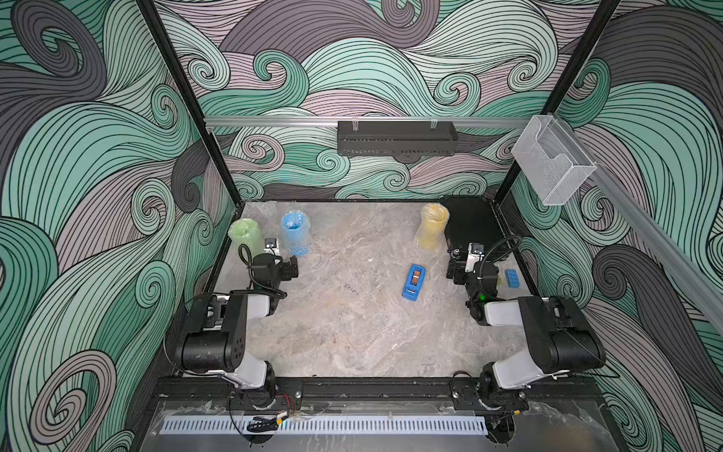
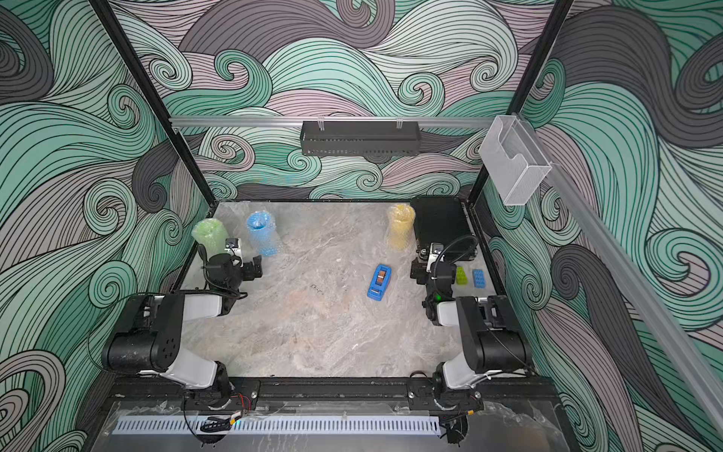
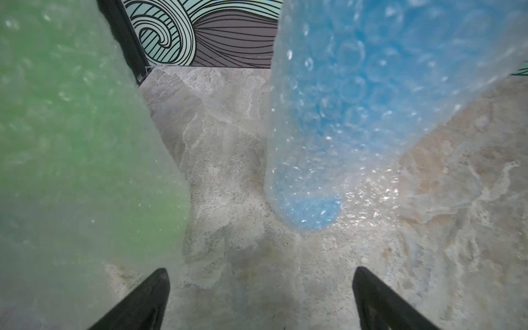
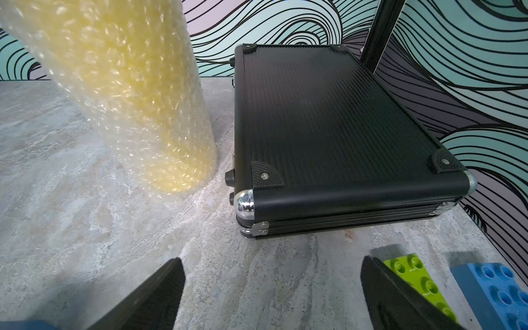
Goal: Wrap wine glasses in bubble wrap
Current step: Reset both arms
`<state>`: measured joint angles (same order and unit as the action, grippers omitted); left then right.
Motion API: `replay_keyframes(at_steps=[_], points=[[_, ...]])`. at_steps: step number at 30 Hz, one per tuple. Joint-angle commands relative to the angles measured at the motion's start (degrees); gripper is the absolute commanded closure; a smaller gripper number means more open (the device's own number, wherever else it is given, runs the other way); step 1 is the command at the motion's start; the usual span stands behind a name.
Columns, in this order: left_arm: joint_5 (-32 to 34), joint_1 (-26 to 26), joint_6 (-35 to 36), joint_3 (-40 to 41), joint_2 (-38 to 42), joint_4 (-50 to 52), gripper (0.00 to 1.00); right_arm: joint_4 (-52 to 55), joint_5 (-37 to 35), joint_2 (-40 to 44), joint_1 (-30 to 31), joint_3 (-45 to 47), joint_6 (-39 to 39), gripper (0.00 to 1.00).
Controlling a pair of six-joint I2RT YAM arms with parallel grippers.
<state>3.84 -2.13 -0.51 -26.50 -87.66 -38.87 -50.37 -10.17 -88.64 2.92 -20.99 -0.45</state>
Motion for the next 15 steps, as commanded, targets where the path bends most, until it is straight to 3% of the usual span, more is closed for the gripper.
replay_keyframes(at_steps=[1, 5, 7, 11, 15], points=[[1.54, -0.33, -1.24, -0.83, 0.2, 0.99, 0.01, -0.69, -0.74, 0.5, -0.19, -0.98, 0.47, 0.01], [1.53, -0.31, -1.24, -1.0, 0.1, 1.17, 0.01, -2.0, 3.55, 0.89, -0.12, -0.06, -1.19, 0.01], [1.72, -0.32, -1.24, -0.61, 0.24, 0.83, 0.01, -7.86, 5.72, 1.42, -0.13, 3.19, -2.09, 0.01], [2.93, -0.24, -1.78, -0.81, 0.12, 1.04, 0.01, -20.95, 0.92, 1.43, -0.14, 10.16, -0.29, 0.01], [2.87, -0.29, -1.77, -0.78, 0.19, 0.99, 0.02, -12.27, 0.1, 0.85, -0.19, 5.4, -0.01, 0.01]])
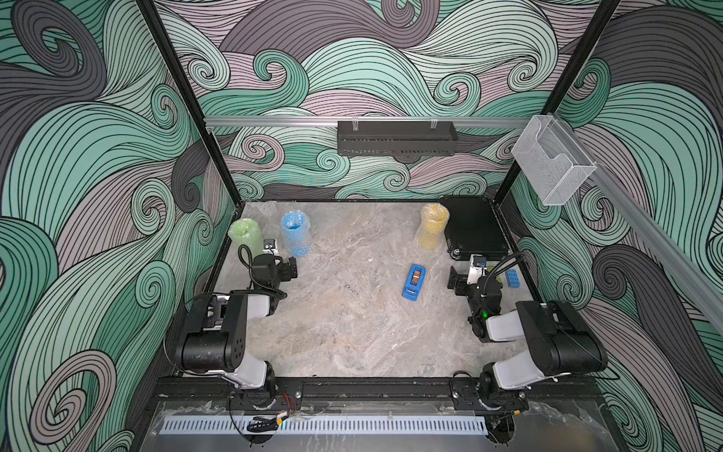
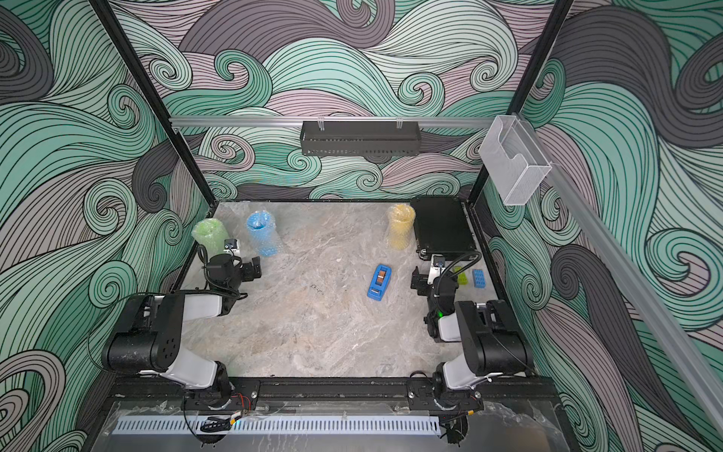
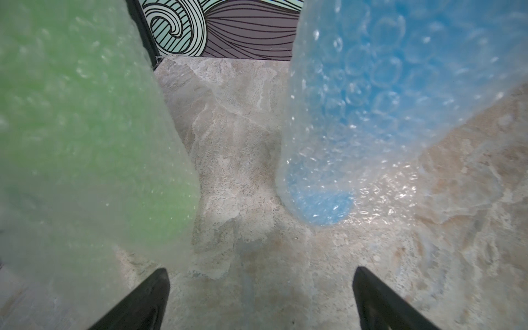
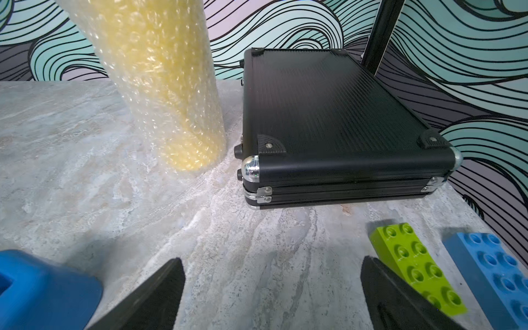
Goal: Wrap wine glasses in bubble wrap
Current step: Reset both arms
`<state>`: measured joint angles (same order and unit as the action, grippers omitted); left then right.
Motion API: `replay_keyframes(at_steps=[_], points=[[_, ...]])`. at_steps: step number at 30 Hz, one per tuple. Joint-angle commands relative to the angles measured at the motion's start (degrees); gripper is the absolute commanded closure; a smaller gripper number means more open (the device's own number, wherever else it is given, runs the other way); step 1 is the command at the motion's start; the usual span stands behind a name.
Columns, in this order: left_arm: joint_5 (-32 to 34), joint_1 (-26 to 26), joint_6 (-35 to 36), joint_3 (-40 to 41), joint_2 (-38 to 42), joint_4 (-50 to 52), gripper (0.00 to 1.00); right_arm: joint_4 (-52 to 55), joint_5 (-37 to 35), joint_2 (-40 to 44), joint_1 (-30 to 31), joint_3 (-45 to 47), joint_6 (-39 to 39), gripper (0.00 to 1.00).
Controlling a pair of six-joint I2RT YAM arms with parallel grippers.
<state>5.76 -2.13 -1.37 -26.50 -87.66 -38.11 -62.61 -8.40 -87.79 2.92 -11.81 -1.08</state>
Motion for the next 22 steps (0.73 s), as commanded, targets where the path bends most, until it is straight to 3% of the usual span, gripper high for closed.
replay_keyframes(at_steps=[1, 3, 5, 16, 18, 22], points=[[0.93, -0.33, -0.92, -0.83, 0.12, 0.23, 0.01, 5.77, -1.71, 0.22, -0.19, -6.53, 0.81, 0.01], [1.01, -0.31, -0.92, -0.79, 0.14, 0.23, 0.01, 14.26, -0.22, -0.3, -0.32, -11.48, 0.51, 0.01], [1.0, -0.31, -0.92, -0.81, 0.12, 0.27, 0.01, 10.42, 1.52, -0.34, -0.99, -9.65, 0.53, 0.01], [0.99, -0.29, -0.91, -0.82, 0.16, 0.28, 0.01, 12.54, 2.71, -0.32, -1.17, -10.69, 0.34, 0.01], [0.96, -0.3, -0.92, -0.81, 0.12, 0.27, 0.01, 14.61, 10.07, -0.58, -1.86, -11.8, -1.53, 0.01], [1.01, -0.33, -0.92, -0.73, 0.06, -0.03, 0.01, 14.5, 11.85, -0.47, -2.92, -11.72, -0.85, 0.01]])
